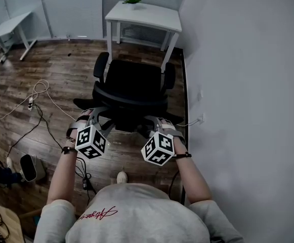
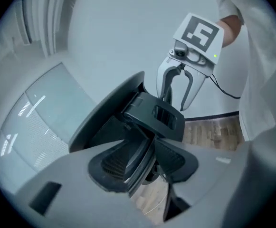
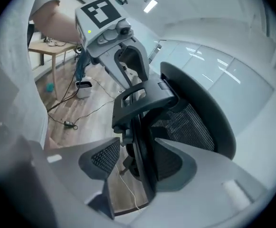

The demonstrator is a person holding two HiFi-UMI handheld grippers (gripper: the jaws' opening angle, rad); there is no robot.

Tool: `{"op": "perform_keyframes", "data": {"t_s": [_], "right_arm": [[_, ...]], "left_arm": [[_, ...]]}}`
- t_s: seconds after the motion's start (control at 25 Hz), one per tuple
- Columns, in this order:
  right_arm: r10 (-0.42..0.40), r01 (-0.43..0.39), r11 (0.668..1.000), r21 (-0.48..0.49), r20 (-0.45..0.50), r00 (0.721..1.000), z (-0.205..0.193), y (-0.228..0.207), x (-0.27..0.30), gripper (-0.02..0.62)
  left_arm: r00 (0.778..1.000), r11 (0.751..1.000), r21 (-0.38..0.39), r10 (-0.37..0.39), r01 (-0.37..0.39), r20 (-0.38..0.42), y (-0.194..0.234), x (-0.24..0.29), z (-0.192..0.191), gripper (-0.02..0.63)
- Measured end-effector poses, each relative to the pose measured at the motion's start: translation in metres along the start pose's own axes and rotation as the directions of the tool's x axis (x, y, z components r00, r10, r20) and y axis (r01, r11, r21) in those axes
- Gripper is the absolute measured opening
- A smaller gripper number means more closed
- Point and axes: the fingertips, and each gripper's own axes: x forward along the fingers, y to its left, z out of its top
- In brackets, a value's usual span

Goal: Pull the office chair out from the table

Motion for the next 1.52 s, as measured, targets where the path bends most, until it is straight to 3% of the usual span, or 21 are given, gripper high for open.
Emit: {"op": "perform_keyframes", "data": {"t_s": [0.32,0.48,0.68,0.92,1.12,1.2,1.32,1.52], "right_arm": [[-0.117,0.072,0.965,0.252,0.171,0.978,0.013,-0.006,-0.033,0.222],[-0.217,0.126,0.932,0.340,0.245,0.945,0.021,-0.013,-0.050,0.187],[-0.277,0.119,0.890,0.440,0.314,0.908,0.032,-0.015,-0.075,0.184],[-0.336,0.112,0.846,0.521,0.359,0.870,0.042,-0.017,-0.106,0.186],[-0.330,0.016,0.809,0.588,0.431,0.840,0.051,-0.013,-0.132,0.182],[-0.342,0.001,0.798,0.603,0.452,0.824,0.052,-0.014,-0.143,0.174],[-0.359,0.008,0.799,0.602,0.466,0.809,0.054,-0.013,-0.158,0.169],[-0.373,0.025,0.806,0.591,0.474,0.798,0.054,-0.008,-0.177,0.145]], "left_arm": [[0.983,0.968,-0.232,0.131,-0.098,0.132,0.005,-0.033,0.025,0.166],[0.956,0.929,-0.347,0.211,-0.131,0.202,0.009,-0.049,0.038,0.161],[0.920,0.874,-0.472,0.276,-0.119,0.279,0.015,-0.073,0.057,0.158],[0.899,0.874,-0.471,0.296,-0.119,0.323,0.006,-0.093,0.074,0.143],[0.882,0.867,-0.483,0.318,-0.123,0.347,-0.006,-0.108,0.085,0.143],[0.874,0.877,-0.460,0.327,-0.139,0.359,-0.011,-0.115,0.090,0.140],[0.857,0.893,-0.420,0.338,-0.161,0.389,-0.017,-0.128,0.099,0.135],[0.824,0.878,-0.451,0.371,-0.160,0.428,-0.024,-0.145,0.113,0.083]]}}
